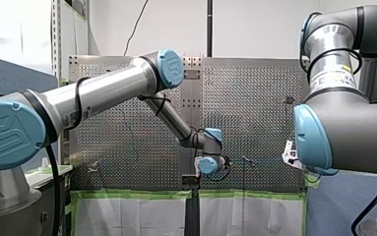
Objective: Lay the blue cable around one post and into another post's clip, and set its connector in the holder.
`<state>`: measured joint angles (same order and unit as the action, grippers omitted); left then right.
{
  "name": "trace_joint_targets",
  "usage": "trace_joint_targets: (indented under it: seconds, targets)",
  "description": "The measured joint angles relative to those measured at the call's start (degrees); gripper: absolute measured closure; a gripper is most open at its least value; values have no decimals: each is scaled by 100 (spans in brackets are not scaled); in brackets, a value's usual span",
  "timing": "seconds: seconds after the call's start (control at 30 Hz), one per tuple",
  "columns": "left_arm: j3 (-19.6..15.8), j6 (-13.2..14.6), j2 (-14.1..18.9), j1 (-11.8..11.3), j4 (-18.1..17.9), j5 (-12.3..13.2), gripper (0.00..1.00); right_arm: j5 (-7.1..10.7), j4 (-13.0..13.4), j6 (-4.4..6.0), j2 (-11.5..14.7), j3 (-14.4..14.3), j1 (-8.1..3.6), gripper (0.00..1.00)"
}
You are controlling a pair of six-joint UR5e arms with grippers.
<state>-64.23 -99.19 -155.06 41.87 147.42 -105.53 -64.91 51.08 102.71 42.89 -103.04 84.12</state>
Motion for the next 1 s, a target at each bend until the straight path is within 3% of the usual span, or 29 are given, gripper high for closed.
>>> trace_joint_targets:
  seconds: [0.6, 0.8, 1.0]
  targets:
    - [35, -3, -8, 7, -63, 205, 98, 24, 155, 31, -48, 46, 9, 100]
    - [200, 0, -75, -21, -9, 206, 98, 54, 168, 76, -64, 105, 22, 100]
    - [490, 123, -350, -7, 229, 178, 98, 52, 162, 115, -94, 152, 24, 100]
